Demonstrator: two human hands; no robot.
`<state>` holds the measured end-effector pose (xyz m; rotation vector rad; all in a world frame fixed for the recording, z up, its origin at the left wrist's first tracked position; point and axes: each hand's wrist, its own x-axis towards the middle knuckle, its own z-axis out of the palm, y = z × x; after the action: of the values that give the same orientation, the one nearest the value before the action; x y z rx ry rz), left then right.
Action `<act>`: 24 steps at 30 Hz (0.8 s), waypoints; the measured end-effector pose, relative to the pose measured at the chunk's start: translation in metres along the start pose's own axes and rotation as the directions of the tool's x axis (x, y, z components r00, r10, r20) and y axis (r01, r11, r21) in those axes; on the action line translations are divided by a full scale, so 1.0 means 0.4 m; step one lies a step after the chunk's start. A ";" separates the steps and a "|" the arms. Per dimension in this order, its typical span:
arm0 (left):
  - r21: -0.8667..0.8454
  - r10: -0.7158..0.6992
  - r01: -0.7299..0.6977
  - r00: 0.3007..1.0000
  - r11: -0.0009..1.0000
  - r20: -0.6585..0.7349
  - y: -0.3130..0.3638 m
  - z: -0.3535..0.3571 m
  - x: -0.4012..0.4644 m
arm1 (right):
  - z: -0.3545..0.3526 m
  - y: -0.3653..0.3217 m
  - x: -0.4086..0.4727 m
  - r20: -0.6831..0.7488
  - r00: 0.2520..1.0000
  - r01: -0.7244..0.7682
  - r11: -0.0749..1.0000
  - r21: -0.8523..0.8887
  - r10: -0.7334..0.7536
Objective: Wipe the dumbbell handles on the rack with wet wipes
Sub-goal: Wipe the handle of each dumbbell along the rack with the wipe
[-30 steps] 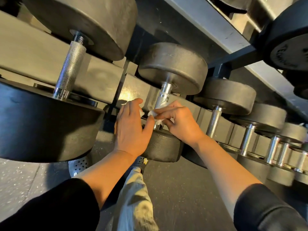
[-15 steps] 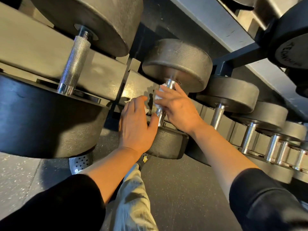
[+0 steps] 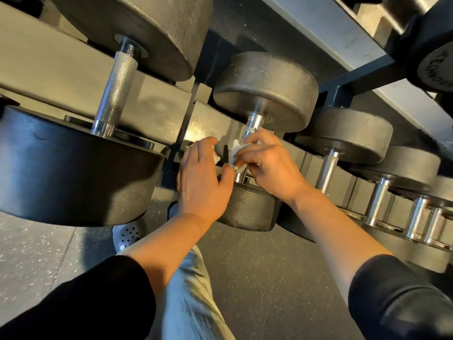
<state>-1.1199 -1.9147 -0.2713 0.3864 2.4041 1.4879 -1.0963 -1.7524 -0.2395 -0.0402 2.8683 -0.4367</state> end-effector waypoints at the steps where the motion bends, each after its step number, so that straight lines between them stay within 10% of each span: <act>1: 0.024 0.004 -0.004 1.000 1.000 0.005 0.004 -0.003 0.000 | -0.003 -0.006 -0.001 -0.074 0.997 0.019 1.000 -0.011 -0.019; 5: 0.192 0.099 -0.102 0.995 0.976 0.027 0.029 -0.049 0.000 | -0.013 -0.046 0.029 -0.327 0.940 -0.059 0.989 0.137 0.101; 24: 0.603 0.088 0.001 0.989 0.798 -0.118 -0.072 -0.415 0.084 | 0.083 -0.294 0.356 -0.358 0.885 -0.123 0.891 0.438 0.298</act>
<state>-1.2158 -2.0509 -0.2298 0.4803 2.9699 0.7316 -1.2277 -1.8831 -0.2682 0.5030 3.0633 -1.1011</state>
